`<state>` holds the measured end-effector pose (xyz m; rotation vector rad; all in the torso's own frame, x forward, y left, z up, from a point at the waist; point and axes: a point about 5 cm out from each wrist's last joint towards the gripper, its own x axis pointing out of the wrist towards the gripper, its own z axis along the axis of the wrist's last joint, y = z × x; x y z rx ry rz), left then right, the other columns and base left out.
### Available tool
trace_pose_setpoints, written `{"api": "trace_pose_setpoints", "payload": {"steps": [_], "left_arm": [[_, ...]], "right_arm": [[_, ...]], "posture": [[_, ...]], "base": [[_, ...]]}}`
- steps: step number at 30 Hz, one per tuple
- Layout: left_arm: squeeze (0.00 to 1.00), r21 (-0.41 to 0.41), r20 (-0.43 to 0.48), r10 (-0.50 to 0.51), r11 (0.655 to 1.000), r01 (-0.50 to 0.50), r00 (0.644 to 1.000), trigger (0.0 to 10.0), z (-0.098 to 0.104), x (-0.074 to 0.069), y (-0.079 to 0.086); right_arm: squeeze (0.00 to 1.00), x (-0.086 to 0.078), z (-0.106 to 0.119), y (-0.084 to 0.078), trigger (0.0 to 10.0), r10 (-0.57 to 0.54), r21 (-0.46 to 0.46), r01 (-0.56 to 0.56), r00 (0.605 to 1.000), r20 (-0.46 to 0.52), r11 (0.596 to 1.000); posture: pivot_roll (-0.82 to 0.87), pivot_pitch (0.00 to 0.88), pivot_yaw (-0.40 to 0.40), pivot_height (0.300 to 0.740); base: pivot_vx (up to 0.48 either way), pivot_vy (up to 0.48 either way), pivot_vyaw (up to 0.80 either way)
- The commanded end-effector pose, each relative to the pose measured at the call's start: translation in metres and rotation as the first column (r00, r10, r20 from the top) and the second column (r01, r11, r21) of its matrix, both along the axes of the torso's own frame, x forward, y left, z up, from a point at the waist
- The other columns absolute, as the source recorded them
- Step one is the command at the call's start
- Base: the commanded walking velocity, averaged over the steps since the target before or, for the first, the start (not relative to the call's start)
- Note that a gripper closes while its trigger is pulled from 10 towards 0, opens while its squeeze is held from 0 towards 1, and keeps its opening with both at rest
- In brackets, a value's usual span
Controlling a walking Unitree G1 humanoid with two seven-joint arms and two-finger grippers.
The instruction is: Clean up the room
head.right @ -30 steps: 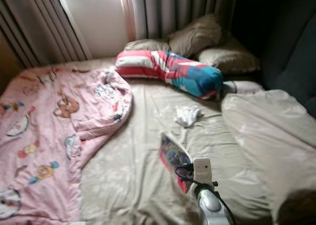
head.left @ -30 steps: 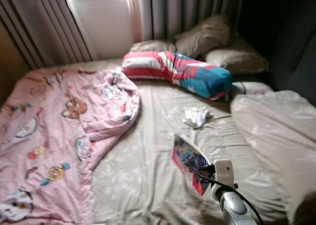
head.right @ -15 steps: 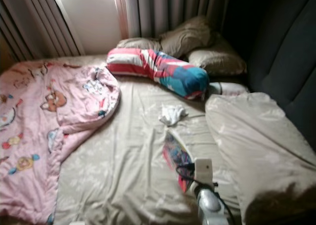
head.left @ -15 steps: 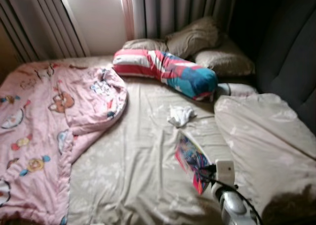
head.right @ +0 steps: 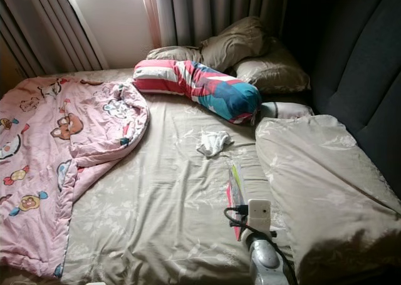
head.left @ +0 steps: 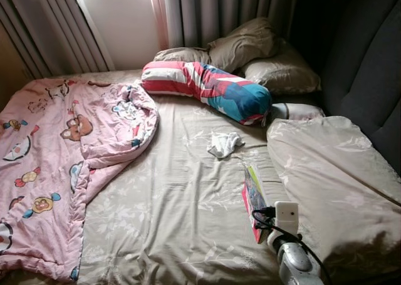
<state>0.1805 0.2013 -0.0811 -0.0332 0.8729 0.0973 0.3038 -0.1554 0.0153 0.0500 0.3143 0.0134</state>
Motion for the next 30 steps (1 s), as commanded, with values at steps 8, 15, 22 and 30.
{"api": "trace_pose_setpoints", "payload": {"steps": [8,15,22,30], "left_arm": [[0.00,0.007,-0.044,-0.001,1.000,0.001,0.999,10.0,-0.0043,-0.0095,0.0041],[0.00,0.006,-0.046,-0.004,1.000,0.004,0.999,10.0,-0.0045,-0.0097,0.0035],[0.00,0.010,-0.051,-0.007,1.000,0.007,0.999,10.0,-0.0047,-0.0100,0.0036],[0.00,0.004,-0.053,-0.006,1.000,0.006,0.999,10.0,-0.0050,-0.0104,0.0033]], "right_arm": [[0.00,0.0055,0.0081,-0.0034,10.0,-0.040,0.015,0.040,0.998,0.041,0.999],[0.00,0.0057,0.0083,-0.0043,10.0,-0.046,0.010,0.046,0.998,0.042,0.999],[0.00,0.0061,0.0085,-0.0029,10.0,-0.042,0.011,0.041,0.998,0.042,0.999],[0.00,0.0060,0.0085,-0.0030,10.0,-0.043,0.011,0.042,0.998,0.043,0.999]], "posture": [[0.02,0.150,0.047,0.740],[0.02,0.152,0.045,0.740],[0.02,0.154,0.044,0.740],[0.02,0.155,0.044,0.740]], "base": [[0.030,0.000,0.00],[0.265,0.000,0.00],[0.282,0.000,0.00],[0.107,0.000,0.00]]}}
